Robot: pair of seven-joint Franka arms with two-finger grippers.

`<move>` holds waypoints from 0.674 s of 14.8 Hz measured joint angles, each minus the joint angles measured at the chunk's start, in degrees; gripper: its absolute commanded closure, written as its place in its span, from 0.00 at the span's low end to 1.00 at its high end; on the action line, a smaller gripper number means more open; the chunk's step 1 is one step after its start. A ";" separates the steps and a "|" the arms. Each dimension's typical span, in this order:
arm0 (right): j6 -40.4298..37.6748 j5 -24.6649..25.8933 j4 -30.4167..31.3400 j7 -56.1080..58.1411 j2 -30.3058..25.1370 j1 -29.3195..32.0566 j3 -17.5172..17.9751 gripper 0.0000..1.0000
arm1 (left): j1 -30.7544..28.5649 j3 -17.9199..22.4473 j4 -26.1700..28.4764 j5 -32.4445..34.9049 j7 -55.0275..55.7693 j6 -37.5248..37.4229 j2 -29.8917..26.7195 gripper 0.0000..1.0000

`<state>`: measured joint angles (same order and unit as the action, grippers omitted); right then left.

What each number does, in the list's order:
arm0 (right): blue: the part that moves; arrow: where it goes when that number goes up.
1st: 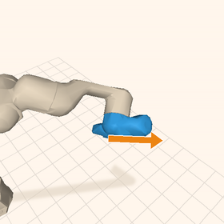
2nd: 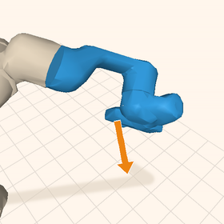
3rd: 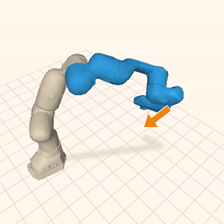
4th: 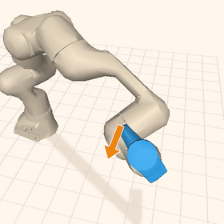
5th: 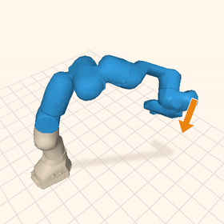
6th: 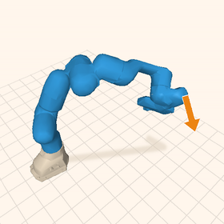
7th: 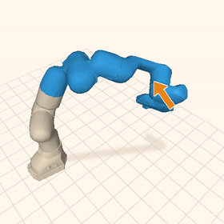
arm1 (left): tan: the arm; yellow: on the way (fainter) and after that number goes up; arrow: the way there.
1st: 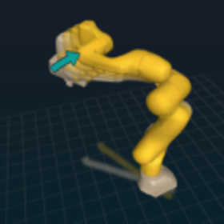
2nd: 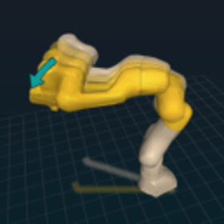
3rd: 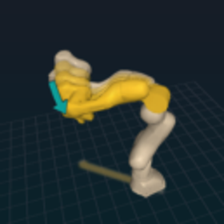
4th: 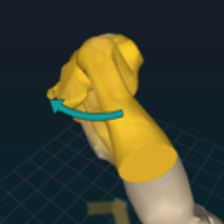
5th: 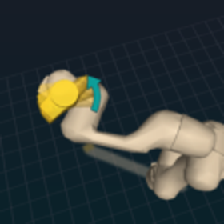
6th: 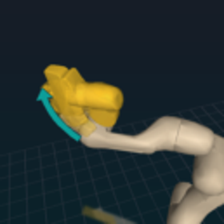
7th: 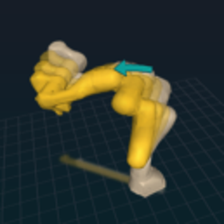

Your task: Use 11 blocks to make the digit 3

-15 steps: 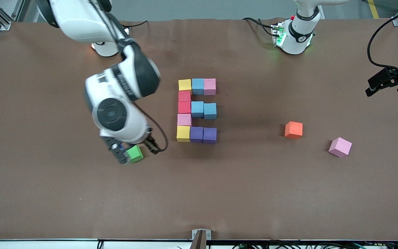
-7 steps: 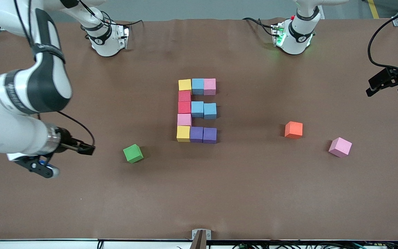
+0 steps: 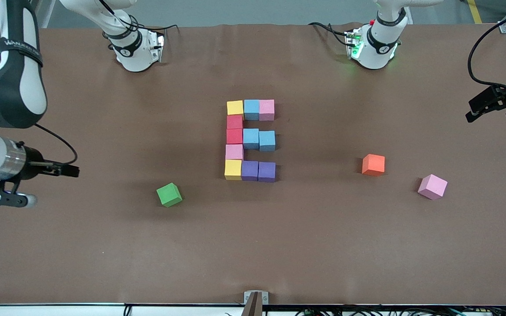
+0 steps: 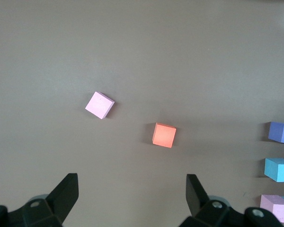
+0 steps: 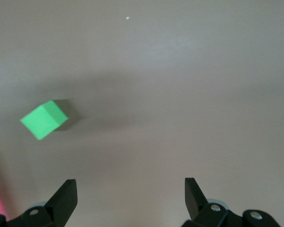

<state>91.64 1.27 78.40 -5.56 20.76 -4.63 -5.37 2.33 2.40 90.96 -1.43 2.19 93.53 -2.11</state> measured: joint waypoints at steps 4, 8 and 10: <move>2.93 0.53 8.52 3.41 -6.61 2.22 0.01 0.00 | 0.00 -0.01 -0.02 0.00 0.00 0.00 0.00 0.00; 0.65 0.85 9.55 3.63 -10.87 2.46 0.04 0.00 | 0.00 -0.01 -0.03 0.00 0.00 0.00 0.00 0.00; -1.82 0.93 8.55 3.63 -12.03 2.48 0.05 0.00 | 0.00 -0.01 -0.04 0.00 0.00 0.00 0.00 0.00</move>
<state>89.82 2.20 86.95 -1.93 8.73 -2.15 -5.32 2.33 2.39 90.92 -1.43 2.19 93.53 -2.11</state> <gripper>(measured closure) 0.000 0.000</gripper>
